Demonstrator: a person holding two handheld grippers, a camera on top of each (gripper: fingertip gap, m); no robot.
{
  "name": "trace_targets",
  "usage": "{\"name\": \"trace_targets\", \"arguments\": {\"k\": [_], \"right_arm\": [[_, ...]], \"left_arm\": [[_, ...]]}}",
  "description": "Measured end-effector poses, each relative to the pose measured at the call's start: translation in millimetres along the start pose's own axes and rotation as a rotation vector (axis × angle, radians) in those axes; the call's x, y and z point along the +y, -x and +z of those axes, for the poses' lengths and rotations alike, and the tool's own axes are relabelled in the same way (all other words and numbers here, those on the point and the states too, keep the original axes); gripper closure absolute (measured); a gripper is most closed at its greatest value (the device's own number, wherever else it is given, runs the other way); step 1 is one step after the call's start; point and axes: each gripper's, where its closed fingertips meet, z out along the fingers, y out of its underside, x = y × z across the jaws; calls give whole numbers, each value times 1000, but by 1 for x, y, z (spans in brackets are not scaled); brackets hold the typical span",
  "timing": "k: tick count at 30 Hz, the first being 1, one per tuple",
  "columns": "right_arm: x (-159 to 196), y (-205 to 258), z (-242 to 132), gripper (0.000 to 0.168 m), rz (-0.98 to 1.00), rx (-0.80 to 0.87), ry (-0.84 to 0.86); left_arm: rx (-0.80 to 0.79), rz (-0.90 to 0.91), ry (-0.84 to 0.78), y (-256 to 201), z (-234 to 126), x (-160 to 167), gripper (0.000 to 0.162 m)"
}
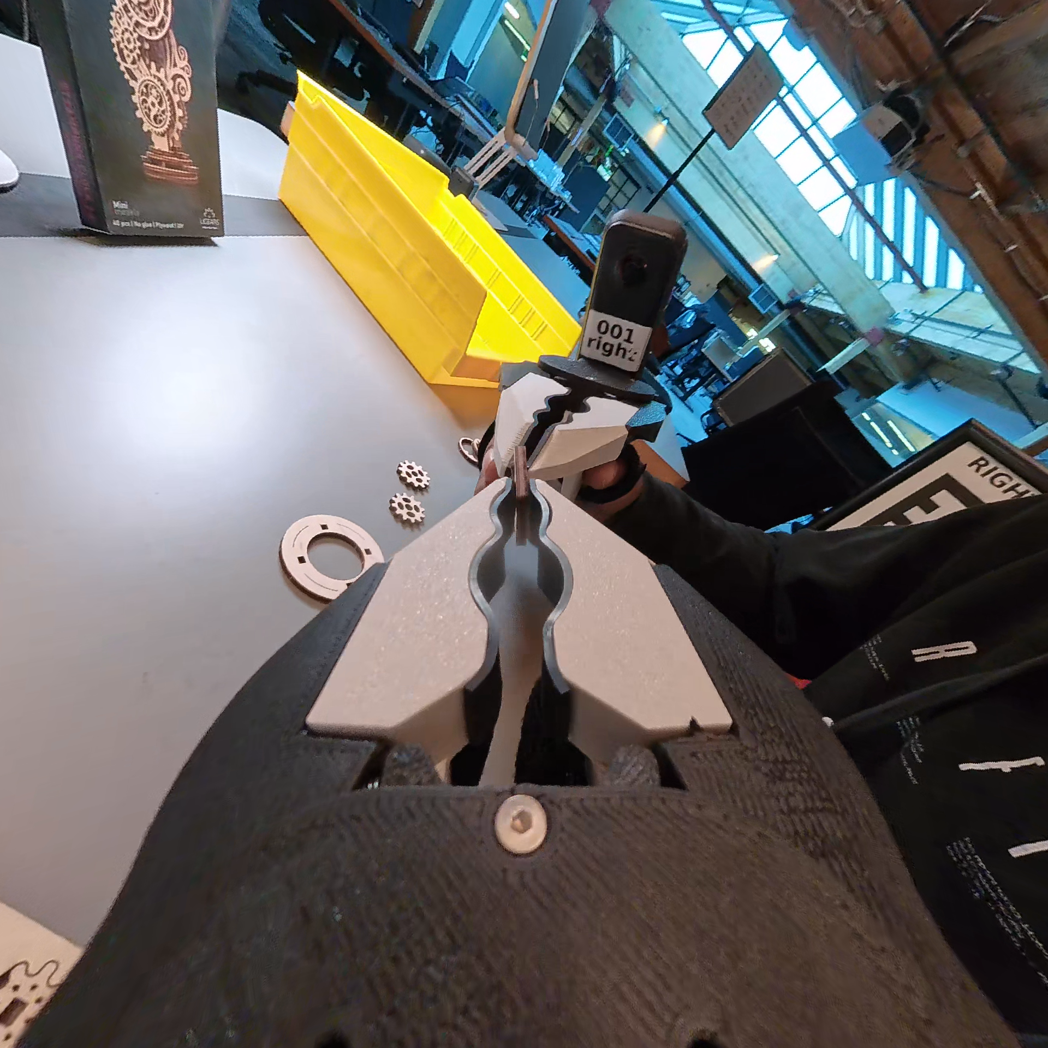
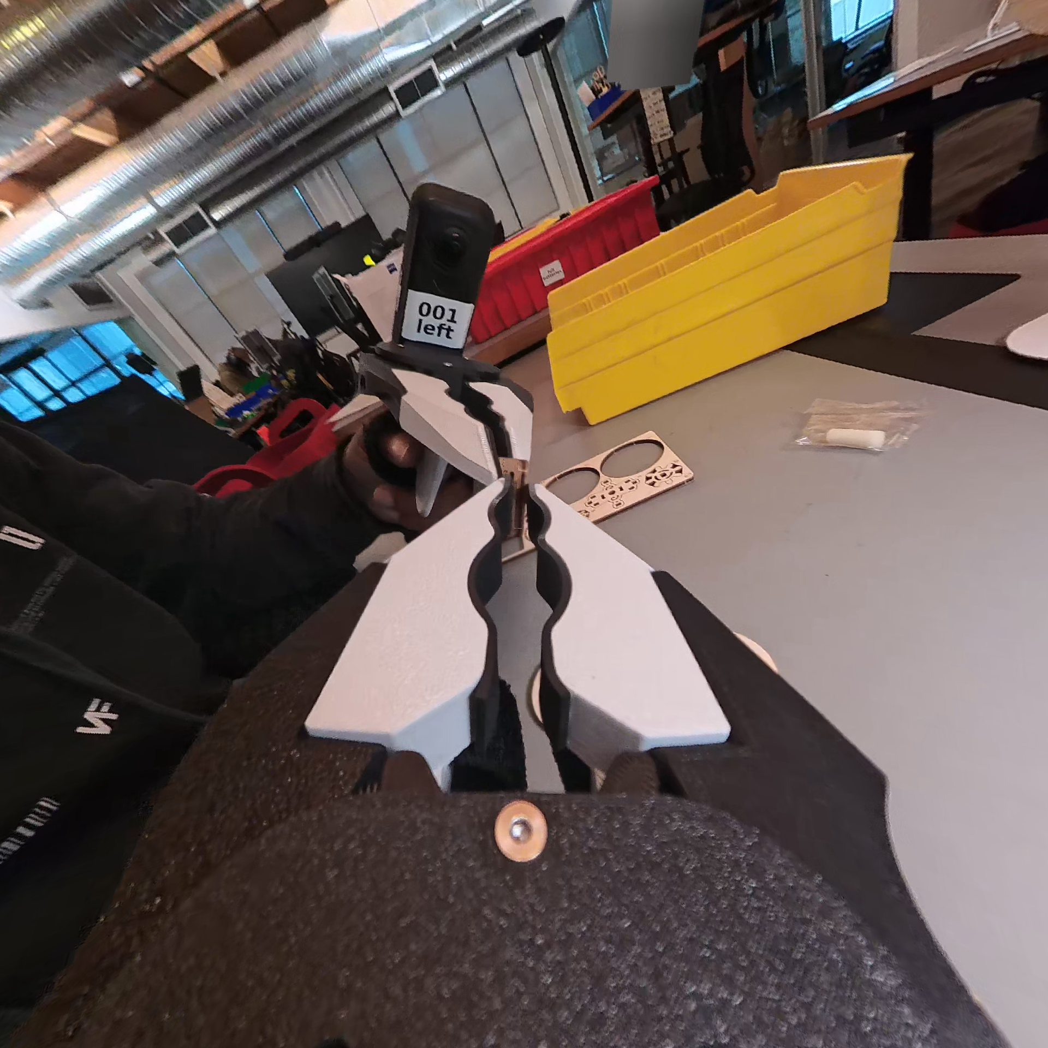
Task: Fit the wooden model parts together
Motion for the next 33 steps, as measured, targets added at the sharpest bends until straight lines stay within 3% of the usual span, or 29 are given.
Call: {"name": "trace_targets", "arguments": {"k": [9, 15, 24, 33], "right_arm": [[7, -4, 3, 166, -126, 96, 75], [7, -2, 4, 165, -32, 29, 45], [13, -1, 4, 166, -47, 23, 89], [13, -9, 5, 168, -205, 165, 134]], "left_arm": [[-22, -22, 30, 6, -2, 4, 160], [-22, -18, 39, 6, -3, 4, 160], [-21, -26, 41, 7, -6, 4, 160], [-49, -48, 41, 9, -4, 5, 158]]}}
